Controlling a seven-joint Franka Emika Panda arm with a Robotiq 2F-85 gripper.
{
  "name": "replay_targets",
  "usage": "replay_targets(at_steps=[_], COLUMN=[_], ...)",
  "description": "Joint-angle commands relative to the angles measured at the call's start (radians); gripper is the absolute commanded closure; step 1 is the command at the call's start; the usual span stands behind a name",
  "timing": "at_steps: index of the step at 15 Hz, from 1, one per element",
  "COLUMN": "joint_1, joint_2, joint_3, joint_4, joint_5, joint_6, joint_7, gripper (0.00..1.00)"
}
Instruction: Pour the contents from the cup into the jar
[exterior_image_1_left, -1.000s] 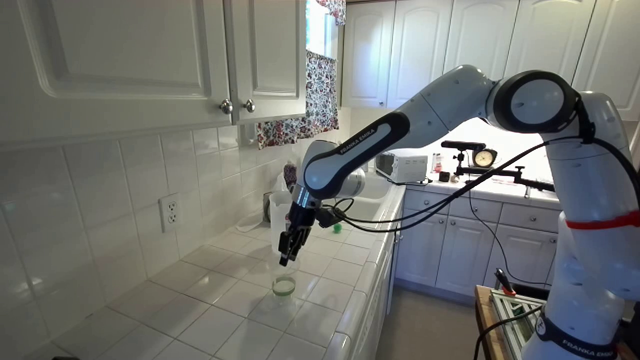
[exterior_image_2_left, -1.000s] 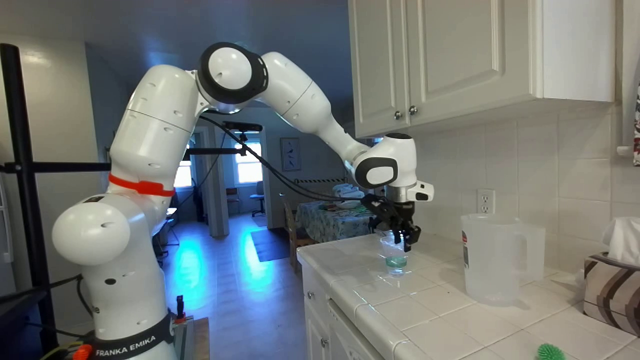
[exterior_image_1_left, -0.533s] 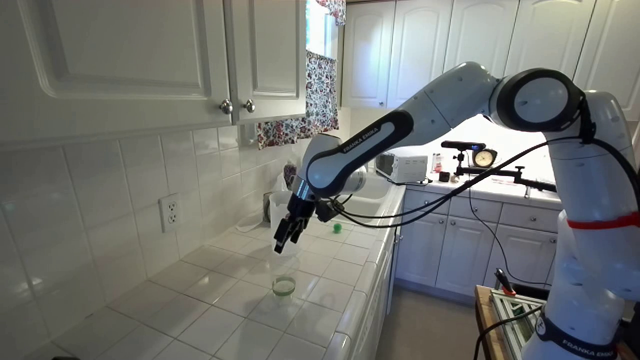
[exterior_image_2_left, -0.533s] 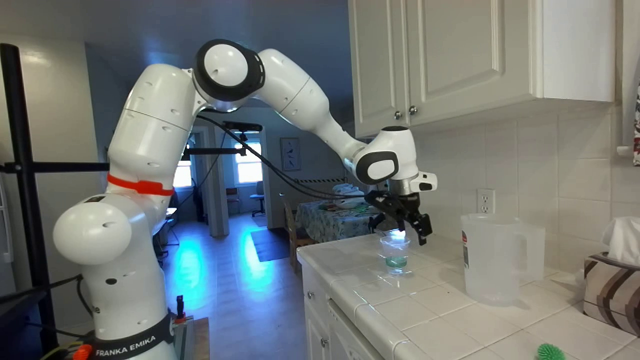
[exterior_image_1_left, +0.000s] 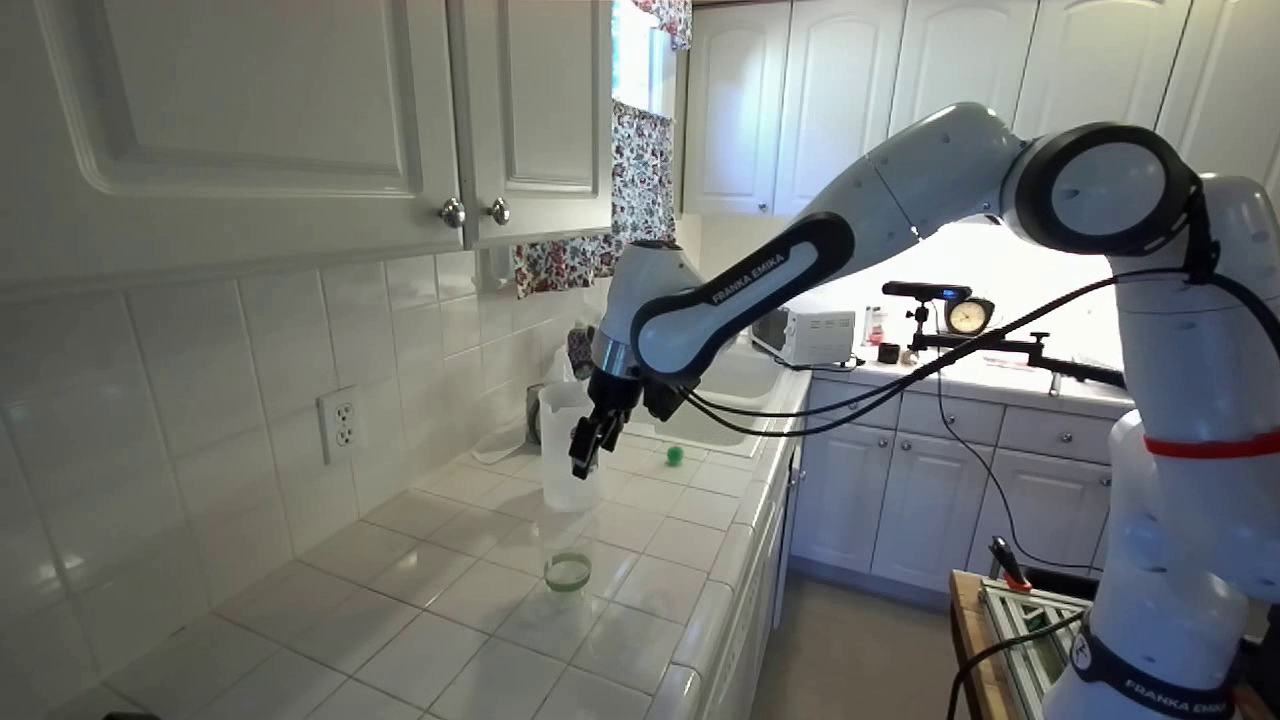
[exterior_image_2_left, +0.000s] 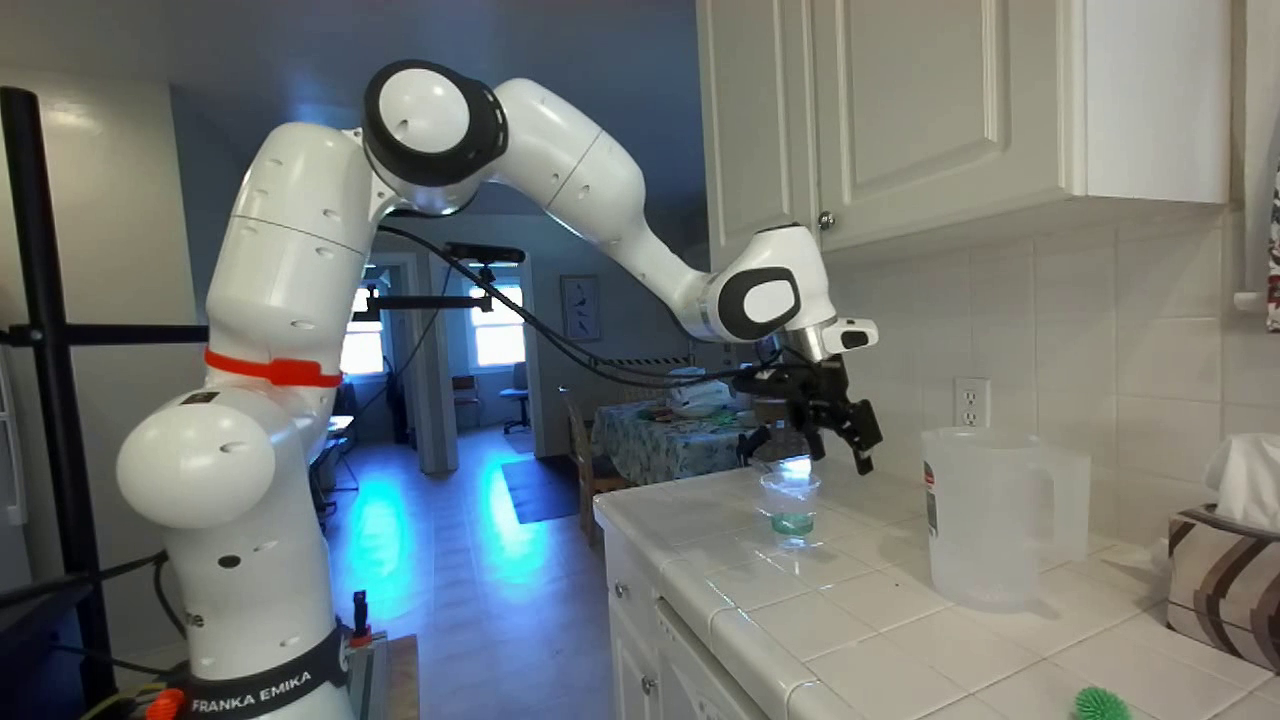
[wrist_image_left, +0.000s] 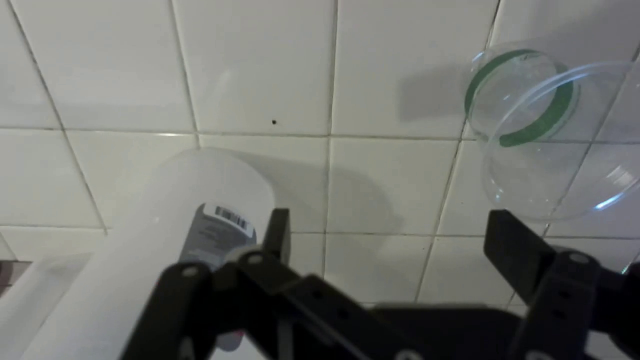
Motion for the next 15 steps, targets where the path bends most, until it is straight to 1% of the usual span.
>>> replay_targets(at_steps=[1,6,9,15], joint_1=[-0.004,-0.006,-0.006,-0.009], joint_2=[-0.071,-0.118,-0.134,-0.145], joint_3=[0.005,0.007,0.008,0.011], joint_4=[-0.018,-0.018,-0.022,-0.024], joint_5=[0.003,0.01,0.014,0.031], joint_6=[-0.126,-0.21,-0.229,-0.228], joint_7=[-0.018,-0.038,-0.052,-0.088], gripper=[0.0,0.0,0.0,0.0])
